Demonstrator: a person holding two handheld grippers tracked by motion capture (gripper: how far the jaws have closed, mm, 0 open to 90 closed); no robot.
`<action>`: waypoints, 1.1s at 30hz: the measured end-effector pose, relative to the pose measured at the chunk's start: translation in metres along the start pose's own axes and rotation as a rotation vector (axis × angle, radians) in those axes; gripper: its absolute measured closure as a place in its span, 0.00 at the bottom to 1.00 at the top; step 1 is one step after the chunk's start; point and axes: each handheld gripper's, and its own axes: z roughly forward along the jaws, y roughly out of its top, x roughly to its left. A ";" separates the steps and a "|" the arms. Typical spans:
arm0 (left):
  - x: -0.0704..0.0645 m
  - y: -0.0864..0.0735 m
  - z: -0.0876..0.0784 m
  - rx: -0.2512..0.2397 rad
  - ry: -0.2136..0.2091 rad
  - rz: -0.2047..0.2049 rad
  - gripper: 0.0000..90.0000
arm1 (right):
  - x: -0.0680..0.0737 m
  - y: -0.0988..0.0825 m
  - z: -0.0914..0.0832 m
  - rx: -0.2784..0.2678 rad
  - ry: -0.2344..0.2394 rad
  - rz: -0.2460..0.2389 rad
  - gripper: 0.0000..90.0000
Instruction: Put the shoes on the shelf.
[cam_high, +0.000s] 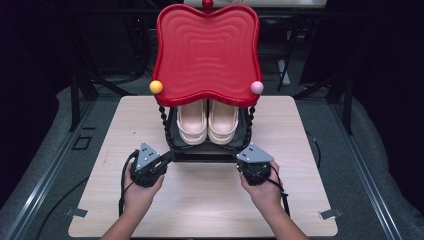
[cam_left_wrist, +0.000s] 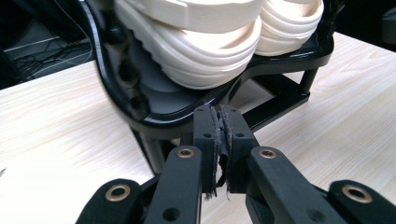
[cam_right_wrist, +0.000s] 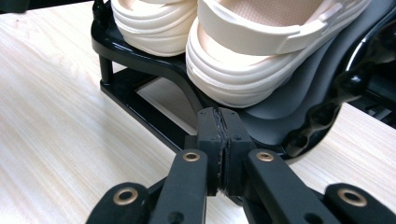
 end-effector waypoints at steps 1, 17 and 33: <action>0.001 -0.001 -0.004 -0.006 0.004 -0.002 0.96 | 0.000 -0.001 -0.002 -0.006 -0.001 -0.002 0.98; 0.020 -0.036 -0.049 -0.025 0.021 -0.071 0.87 | -0.011 -0.023 -0.037 -0.039 -0.006 0.076 0.89; 0.032 -0.071 -0.066 -0.012 0.071 -0.123 0.57 | -0.020 -0.050 -0.051 -0.052 -0.030 0.124 0.58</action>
